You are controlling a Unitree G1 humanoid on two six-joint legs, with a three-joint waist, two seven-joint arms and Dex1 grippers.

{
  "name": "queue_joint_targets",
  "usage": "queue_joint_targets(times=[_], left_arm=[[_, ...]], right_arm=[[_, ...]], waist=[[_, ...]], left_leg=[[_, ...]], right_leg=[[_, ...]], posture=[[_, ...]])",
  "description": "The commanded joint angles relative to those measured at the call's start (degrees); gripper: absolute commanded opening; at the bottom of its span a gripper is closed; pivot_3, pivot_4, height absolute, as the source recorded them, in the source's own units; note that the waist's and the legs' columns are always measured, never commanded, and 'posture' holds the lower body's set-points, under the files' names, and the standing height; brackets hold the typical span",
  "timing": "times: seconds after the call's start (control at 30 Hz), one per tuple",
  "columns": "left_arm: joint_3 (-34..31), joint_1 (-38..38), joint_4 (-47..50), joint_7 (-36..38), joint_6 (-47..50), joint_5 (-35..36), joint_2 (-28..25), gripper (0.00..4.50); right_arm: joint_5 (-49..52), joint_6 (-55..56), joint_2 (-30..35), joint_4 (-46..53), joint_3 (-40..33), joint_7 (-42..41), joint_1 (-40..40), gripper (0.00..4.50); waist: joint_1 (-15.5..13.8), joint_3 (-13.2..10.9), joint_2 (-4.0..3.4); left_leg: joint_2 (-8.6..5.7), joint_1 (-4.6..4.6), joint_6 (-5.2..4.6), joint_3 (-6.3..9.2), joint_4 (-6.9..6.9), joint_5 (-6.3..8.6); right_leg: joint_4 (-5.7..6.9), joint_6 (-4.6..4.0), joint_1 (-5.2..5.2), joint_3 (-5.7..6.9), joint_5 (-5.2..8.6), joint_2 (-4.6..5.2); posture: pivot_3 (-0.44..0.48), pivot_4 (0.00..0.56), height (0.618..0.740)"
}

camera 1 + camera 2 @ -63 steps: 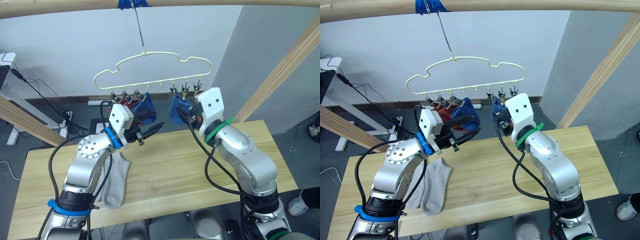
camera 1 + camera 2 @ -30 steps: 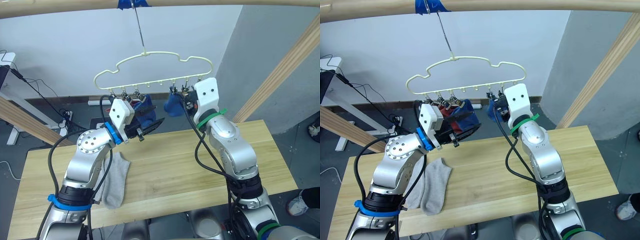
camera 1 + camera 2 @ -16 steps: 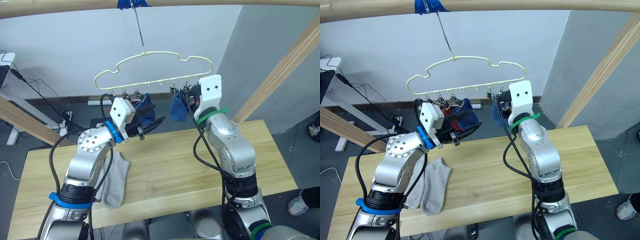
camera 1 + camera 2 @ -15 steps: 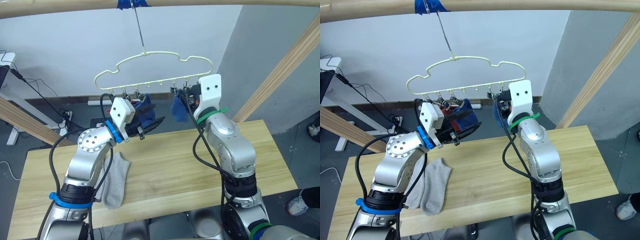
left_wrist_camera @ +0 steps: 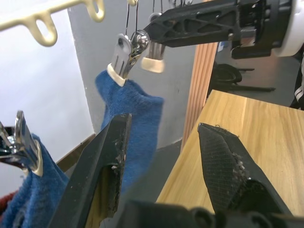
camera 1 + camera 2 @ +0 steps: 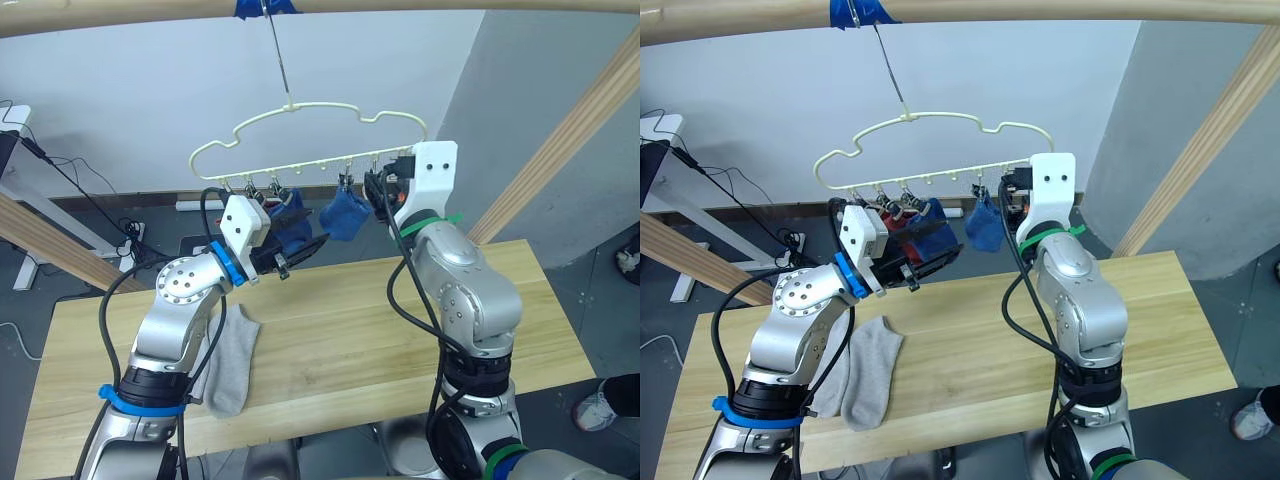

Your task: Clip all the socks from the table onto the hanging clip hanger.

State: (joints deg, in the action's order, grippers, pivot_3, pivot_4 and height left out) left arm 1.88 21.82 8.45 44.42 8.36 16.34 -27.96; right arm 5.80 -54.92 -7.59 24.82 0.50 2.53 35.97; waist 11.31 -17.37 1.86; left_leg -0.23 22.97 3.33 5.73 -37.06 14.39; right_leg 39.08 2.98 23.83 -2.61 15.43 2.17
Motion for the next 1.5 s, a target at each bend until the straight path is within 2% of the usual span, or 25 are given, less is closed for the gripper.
queue_joint_targets(times=[0.03, 0.57, 1.03, 1.13, 1.3, 1.4, 1.5], left_arm=[[-0.19, 0.53, 0.97, 0.06, -1.07, -0.15, 0.11, 2.49], [-0.15, 0.44, 0.86, 0.02, -1.09, -0.35, 0.2, 2.49], [-0.07, 0.19, 1.0, 0.02, -1.01, -0.55, 0.28, 2.49], [-0.03, 0.16, 1.0, 0.04, -1.0, -0.59, 0.31, 2.49], [0.01, 0.07, 0.97, 0.17, -0.98, -0.64, 0.36, 2.49], [0.01, -0.04, 1.02, 0.21, -0.99, -0.64, 0.39, 2.49], [-0.04, -0.32, 1.15, 0.27, -0.84, -0.41, 0.49, 2.49]], right_arm=[[1.41, -0.72, -1.81, 3.56, -0.54, 0.89, 0.98, 2.67], [8.15, 0.2, -2.72, 3.29, -0.23, 0.48, 1.23, 2.67], [9.63, 1.47, -1.49, 2.95, 0.44, 1.0, 1.15, 2.67], [9.53, 1.55, -1.32, 2.99, 0.61, 1.04, 1.09, 2.17], [9.01, 1.9, -0.88, 3.09, 1.02, 1.3, 0.88, 0.52], [8.89, 2.24, -0.56, 3.12, 1.35, 1.32, 0.77, 0.03], [8.76, 2.52, -0.26, 3.06, 1.57, 1.3, 0.81, 0.01]], waist=[[0.01, 0.0, 0.0], [0.07, 0.0, 0.0], [0.05, 0.0, 0.0], [0.05, 0.0, 0.0], [0.06, 0.0, 0.0], [0.06, 0.0, 0.0], [0.06, 0.0, 0.0]], left_leg=[[0.0, 0.0, 0.0, 0.0, 0.0, 0.0], [0.0, 0.0, 0.0, -0.01, 0.0, 0.0], [0.0, 0.0, 0.0, 0.0, 0.0, 0.0], [0.0, 0.0, 0.0, -0.01, 0.0, 0.0], [0.0, 0.0, 0.0, 0.0, 0.0, 0.0], [0.0, 0.0, 0.0, 0.0, 0.0, 0.0], [0.0, 0.0, 0.0, 0.0, 0.0, 0.0]], right_leg=[[0.0, 0.0, 0.0, 0.0, 0.0, 0.0], [0.0, 0.0, 0.0, 0.0, 0.0, -0.01], [0.0, 0.0, 0.0, 0.0, 0.0, -0.01], [0.0, 0.0, 0.01, 0.0, 0.0, 0.0], [0.0, 0.0, 0.01, 0.0, 0.0, -0.01], [0.0, 0.0, 0.01, 0.0, 0.0, -0.01], [0.0, 0.0, 0.01, 0.0, 0.0, 0.0]], posture=[[-0.299, 0.248, 0.74], [-0.297, 0.249, 0.74], [-0.296, 0.25, 0.74], [-0.298, 0.249, 0.74], [-0.298, 0.249, 0.74], [-0.3, 0.247, 0.74], [-0.3, 0.247, 0.74]])
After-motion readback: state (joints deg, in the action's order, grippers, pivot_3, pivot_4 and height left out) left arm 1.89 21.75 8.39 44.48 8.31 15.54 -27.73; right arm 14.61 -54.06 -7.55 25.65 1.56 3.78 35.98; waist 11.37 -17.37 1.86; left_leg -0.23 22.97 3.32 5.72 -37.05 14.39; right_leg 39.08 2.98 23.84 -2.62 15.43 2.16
